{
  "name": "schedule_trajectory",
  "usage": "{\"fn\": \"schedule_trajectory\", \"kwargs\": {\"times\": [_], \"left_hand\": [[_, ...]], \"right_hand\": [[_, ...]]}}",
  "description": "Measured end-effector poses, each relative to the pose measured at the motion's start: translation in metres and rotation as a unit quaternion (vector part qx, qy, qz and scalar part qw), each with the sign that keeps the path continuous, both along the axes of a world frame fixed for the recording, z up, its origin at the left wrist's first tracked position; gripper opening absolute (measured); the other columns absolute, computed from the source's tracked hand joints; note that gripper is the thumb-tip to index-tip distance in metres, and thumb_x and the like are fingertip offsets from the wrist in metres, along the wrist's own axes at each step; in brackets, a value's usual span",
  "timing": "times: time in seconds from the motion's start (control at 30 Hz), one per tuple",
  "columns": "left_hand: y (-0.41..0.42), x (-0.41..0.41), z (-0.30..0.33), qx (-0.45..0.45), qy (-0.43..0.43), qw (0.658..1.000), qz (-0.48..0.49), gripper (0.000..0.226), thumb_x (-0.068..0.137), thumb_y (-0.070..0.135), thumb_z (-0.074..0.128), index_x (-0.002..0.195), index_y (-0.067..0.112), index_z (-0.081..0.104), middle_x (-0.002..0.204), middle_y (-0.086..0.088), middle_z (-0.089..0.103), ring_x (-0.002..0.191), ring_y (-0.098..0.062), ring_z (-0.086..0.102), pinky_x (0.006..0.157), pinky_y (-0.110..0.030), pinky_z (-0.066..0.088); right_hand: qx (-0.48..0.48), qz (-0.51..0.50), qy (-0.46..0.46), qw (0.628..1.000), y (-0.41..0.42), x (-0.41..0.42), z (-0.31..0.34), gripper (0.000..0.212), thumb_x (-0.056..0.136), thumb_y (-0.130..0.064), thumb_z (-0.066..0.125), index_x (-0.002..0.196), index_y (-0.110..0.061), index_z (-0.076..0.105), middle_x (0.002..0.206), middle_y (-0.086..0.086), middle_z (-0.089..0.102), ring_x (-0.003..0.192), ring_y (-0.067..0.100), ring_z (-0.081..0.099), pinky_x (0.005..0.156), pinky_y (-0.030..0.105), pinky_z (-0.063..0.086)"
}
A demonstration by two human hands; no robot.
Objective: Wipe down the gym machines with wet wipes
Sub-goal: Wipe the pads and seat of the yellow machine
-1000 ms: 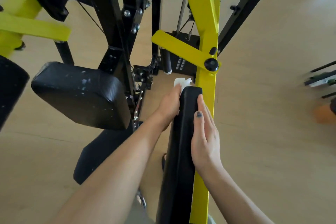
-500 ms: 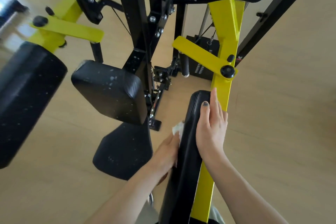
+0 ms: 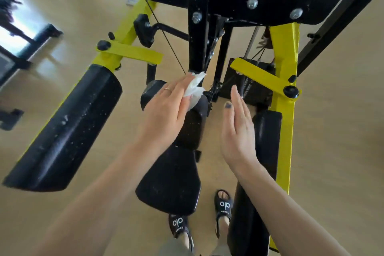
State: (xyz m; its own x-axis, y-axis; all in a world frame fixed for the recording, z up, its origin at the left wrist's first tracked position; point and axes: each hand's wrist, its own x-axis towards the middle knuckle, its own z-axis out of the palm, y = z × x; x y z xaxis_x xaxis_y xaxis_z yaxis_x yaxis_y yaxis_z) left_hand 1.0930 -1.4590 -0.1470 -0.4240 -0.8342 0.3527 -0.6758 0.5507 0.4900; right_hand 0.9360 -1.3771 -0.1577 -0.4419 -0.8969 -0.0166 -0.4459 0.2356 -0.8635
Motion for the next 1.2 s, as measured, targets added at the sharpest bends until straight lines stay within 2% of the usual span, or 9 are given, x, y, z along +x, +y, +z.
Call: {"fn": "schedule_trajectory", "kwargs": {"times": [0.17, 0.33, 0.53, 0.7, 0.83, 0.9, 0.97, 1.07, 1.2], "left_hand": [[-0.034, 0.014, -0.034, -0.079, -0.190, 0.975, -0.082, 0.046, 0.104, 0.025, 0.050, 0.147, 0.008, 0.048, 0.149, -0.008, 0.052, 0.141, -0.023, 0.045, 0.114, -0.044, 0.041], [-0.047, 0.033, -0.034, -0.073, -0.209, 0.968, -0.123, 0.051, 0.108, 0.037, 0.036, 0.151, 0.011, 0.041, 0.153, -0.004, 0.047, 0.144, -0.020, 0.040, 0.118, -0.041, 0.036], [-0.064, 0.088, -0.024, 0.009, -0.222, 0.973, -0.065, 0.063, 0.106, 0.046, 0.014, 0.157, 0.013, 0.029, 0.161, -0.001, 0.034, 0.151, -0.015, 0.026, 0.123, -0.036, 0.027], [-0.033, 0.015, -0.032, -0.125, -0.254, 0.949, -0.140, 0.059, 0.095, 0.019, 0.062, 0.149, 0.004, 0.042, 0.154, -0.013, 0.044, 0.145, -0.025, 0.039, 0.122, -0.041, 0.028], [-0.026, -0.009, -0.035, -0.170, -0.278, 0.929, -0.176, 0.056, 0.098, 0.020, 0.058, 0.149, 0.003, 0.042, 0.153, -0.014, 0.045, 0.145, -0.025, 0.038, 0.124, -0.037, 0.020], [-0.032, 0.005, -0.035, -0.161, -0.268, 0.930, -0.192, 0.054, 0.102, 0.021, 0.053, 0.151, 0.005, 0.040, 0.156, -0.011, 0.042, 0.147, -0.024, 0.035, 0.124, -0.038, 0.022], [-0.037, 0.025, -0.035, -0.132, -0.238, 0.945, -0.178, 0.050, 0.105, 0.022, 0.045, 0.151, 0.006, 0.041, 0.157, -0.010, 0.041, 0.148, -0.022, 0.034, 0.123, -0.040, 0.026], [-0.046, 0.054, -0.032, -0.075, -0.175, 0.975, -0.117, 0.047, 0.107, 0.025, 0.035, 0.147, 0.003, 0.047, 0.151, -0.011, 0.048, 0.144, -0.026, 0.040, 0.118, -0.045, 0.033], [-0.045, 0.053, -0.037, -0.030, -0.071, 0.995, -0.056, 0.044, 0.107, 0.021, 0.035, 0.141, 0.000, 0.053, 0.143, -0.011, 0.055, 0.139, -0.026, 0.045, 0.115, -0.045, 0.038]], "right_hand": [[0.041, -0.002, -0.195, 0.980, -0.027, 0.034, 0.005, 0.055, 0.107, -0.057, 0.027, 0.159, -0.039, 0.030, 0.161, -0.016, 0.037, 0.147, 0.001, 0.028, 0.120, 0.026, 0.022], [0.083, -0.042, -0.248, 0.964, -0.038, 0.049, -0.003, 0.063, 0.100, -0.071, 0.030, 0.152, -0.040, 0.044, 0.153, -0.011, 0.050, 0.144, 0.012, 0.041, 0.123, 0.043, 0.030], [0.086, -0.051, -0.258, 0.961, -0.041, 0.049, -0.005, 0.055, 0.107, -0.059, 0.025, 0.157, -0.038, 0.036, 0.159, -0.011, 0.040, 0.149, 0.012, 0.031, 0.121, 0.037, 0.023], [0.085, -0.063, -0.308, 0.946, -0.045, 0.050, -0.009, 0.059, 0.104, -0.065, 0.027, 0.150, -0.035, 0.046, 0.144, -0.012, 0.053, 0.135, 0.009, 0.047, 0.120, 0.040, 0.032], [0.099, -0.078, -0.360, 0.924, -0.044, 0.029, -0.017, 0.052, 0.108, -0.057, 0.022, 0.130, -0.030, 0.061, 0.107, -0.019, 0.065, 0.090, -0.014, 0.060, 0.080, 0.007, 0.037], [0.101, -0.067, -0.368, 0.922, -0.043, 0.026, -0.019, 0.053, 0.108, -0.055, 0.022, 0.121, -0.028, 0.065, 0.100, -0.019, 0.067, 0.077, -0.018, 0.062, 0.063, 0.001, 0.038], [0.094, -0.067, -0.361, 0.926, -0.044, 0.030, -0.023, 0.055, 0.107, -0.058, 0.022, 0.132, -0.031, 0.063, 0.118, -0.012, 0.068, 0.095, -0.013, 0.064, 0.072, 0.004, 0.046], [0.083, -0.080, -0.341, 0.933, -0.048, 0.040, -0.020, 0.058, 0.100, -0.069, 0.024, 0.136, -0.040, 0.059, 0.140, -0.008, 0.058, 0.132, 0.012, 0.051, 0.113, 0.040, 0.039], [0.088, -0.083, -0.320, 0.940, -0.052, 0.048, -0.007, 0.043, 0.098, -0.065, 0.026, 0.115, -0.043, 0.059, 0.128, -0.013, 0.057, 0.125, 0.010, 0.050, 0.117, 0.048, 0.034]]}}
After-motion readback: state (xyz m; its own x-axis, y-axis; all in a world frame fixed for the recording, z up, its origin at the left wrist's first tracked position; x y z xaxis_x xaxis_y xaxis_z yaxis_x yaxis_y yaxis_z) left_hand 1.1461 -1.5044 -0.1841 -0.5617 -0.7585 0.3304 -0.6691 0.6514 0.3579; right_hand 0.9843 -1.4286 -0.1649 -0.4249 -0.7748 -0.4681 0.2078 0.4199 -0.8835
